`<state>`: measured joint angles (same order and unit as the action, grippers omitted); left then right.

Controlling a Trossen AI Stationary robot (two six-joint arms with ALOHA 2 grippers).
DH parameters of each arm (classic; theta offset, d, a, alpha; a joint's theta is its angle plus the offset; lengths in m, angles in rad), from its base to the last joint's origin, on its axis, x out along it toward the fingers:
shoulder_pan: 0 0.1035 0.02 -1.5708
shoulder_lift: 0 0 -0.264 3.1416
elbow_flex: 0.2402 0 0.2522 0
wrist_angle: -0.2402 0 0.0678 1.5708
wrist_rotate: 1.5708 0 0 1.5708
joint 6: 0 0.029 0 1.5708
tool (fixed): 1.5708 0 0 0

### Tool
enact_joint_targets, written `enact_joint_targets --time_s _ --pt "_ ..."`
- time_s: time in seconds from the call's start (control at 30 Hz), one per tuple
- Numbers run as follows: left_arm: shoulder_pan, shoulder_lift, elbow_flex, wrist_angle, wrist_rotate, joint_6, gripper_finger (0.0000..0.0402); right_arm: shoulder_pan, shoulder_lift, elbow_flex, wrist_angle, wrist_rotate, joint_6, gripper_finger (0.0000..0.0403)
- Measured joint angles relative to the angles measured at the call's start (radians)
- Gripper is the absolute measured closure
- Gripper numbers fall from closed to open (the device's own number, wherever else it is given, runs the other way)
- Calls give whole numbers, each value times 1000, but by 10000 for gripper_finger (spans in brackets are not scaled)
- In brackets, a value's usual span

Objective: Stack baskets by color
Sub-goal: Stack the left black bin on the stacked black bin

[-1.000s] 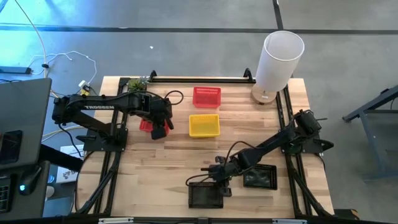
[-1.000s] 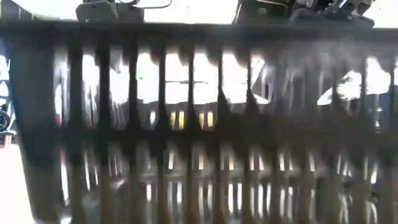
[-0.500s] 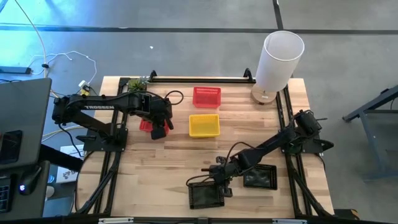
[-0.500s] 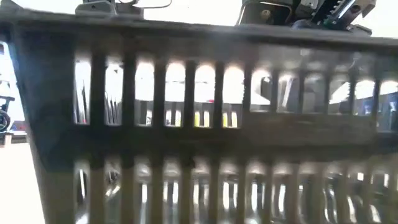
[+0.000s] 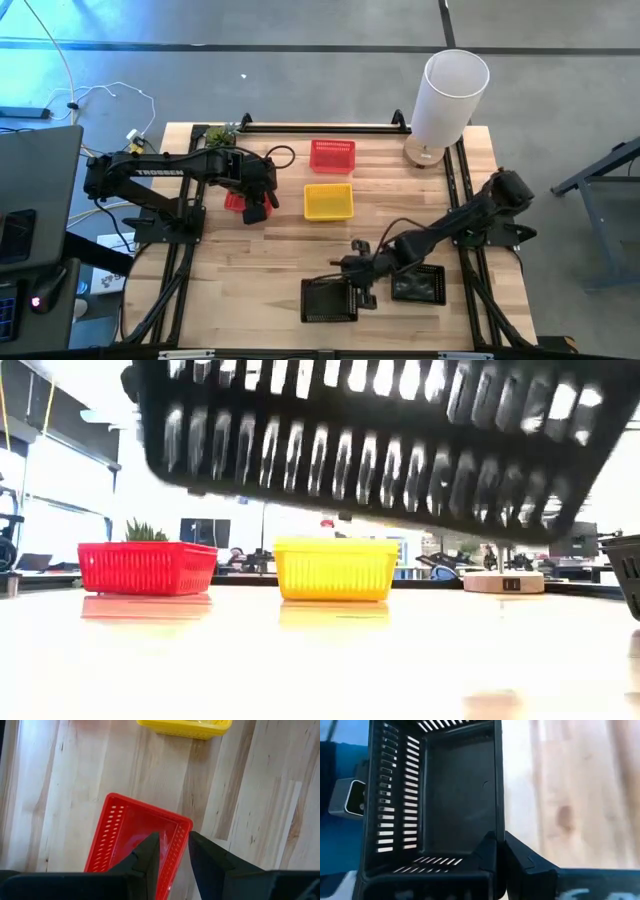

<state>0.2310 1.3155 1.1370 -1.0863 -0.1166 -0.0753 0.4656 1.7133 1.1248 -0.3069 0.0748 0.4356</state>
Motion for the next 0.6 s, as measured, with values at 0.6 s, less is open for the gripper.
enact_joint_targets --time_s 0.6 --pt "0 0 0 0 -2 0 312 0 -313 0 -456 216 -39 402"
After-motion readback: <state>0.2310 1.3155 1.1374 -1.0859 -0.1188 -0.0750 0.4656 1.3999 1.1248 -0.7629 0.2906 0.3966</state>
